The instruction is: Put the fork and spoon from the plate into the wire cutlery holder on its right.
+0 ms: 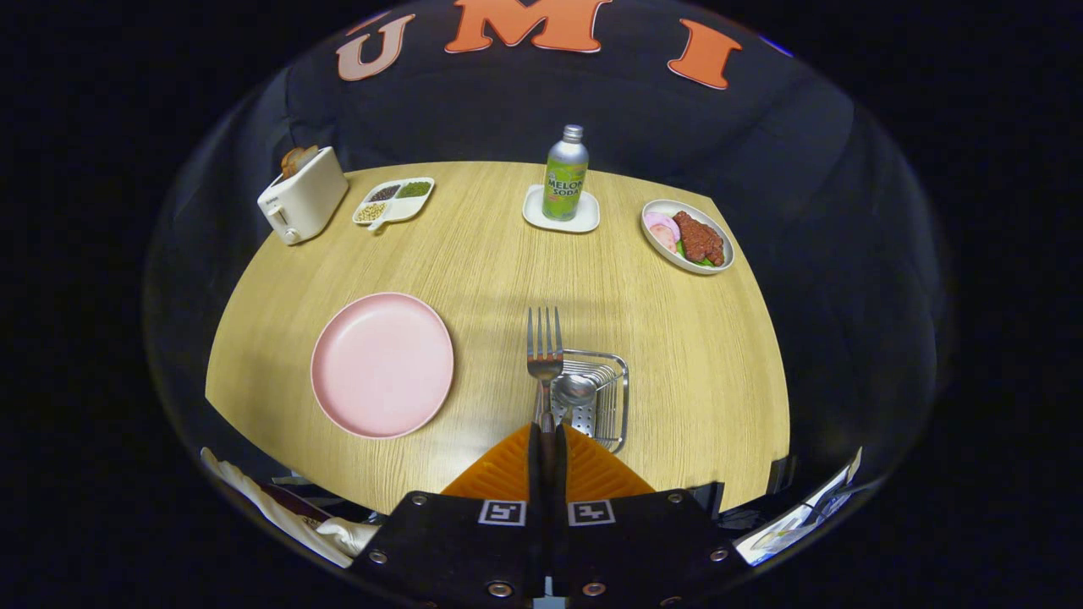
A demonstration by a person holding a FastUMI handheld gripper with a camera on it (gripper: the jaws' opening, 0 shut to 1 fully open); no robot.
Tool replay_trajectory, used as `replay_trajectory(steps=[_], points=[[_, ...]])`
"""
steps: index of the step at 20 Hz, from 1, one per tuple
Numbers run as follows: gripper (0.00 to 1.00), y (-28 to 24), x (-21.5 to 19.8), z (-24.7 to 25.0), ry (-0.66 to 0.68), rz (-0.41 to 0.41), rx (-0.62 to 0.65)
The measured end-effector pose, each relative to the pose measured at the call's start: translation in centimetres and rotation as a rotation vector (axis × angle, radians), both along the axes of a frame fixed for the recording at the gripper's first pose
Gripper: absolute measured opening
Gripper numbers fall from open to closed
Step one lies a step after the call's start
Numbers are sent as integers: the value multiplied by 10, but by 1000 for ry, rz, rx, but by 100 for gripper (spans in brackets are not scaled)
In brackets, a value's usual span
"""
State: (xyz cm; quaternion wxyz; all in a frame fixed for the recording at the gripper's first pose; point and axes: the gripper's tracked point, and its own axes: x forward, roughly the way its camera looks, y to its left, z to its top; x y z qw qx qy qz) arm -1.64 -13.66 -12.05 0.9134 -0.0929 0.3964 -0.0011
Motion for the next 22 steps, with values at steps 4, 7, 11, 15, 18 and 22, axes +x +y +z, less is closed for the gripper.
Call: replay_trajectory(steps=[4, 7, 11, 15, 18, 22], points=[[4, -9, -6, -10, 70, -17, -6], [4, -20, -8, -16, 134, -64, 15], [4, -31, -15, -11, 197, -66, -25], [4, -31, -16, -18, 304, -30, -62], [4, -34, -14, -24, 369, -23, -65], [9, -36, -1, -27, 381, -40, -45]])
